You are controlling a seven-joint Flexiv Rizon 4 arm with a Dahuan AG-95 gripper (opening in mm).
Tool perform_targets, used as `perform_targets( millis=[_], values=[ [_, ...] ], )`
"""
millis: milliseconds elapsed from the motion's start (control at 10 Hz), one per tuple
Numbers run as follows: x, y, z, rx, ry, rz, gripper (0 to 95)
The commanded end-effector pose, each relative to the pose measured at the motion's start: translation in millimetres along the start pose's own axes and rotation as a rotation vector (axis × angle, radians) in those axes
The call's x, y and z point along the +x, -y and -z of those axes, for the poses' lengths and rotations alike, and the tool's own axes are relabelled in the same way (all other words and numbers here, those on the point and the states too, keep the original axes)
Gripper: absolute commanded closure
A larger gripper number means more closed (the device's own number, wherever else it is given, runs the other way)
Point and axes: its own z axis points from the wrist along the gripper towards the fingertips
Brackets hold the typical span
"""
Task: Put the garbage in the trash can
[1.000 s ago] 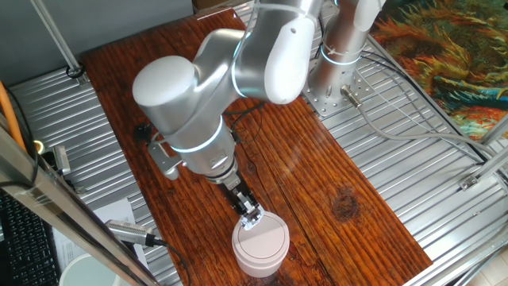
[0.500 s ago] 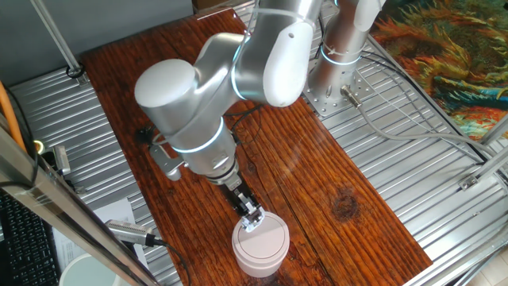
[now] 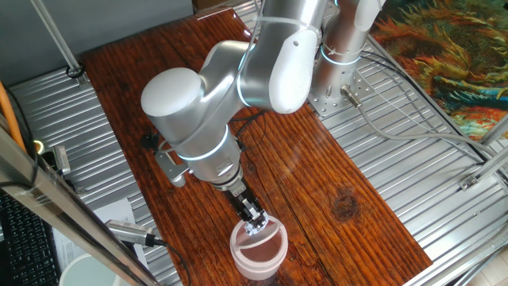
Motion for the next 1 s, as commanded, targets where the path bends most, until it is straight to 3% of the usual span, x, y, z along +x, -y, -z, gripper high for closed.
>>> perform_targets(
  millis=[100,1000],
  values=[
    [0.2,1.2,-1.2,-0.001,0.004,0.007,95.0],
    [-1.1,3.9,-5.4,-0.024,0.012,0.054,95.0]
  ],
)
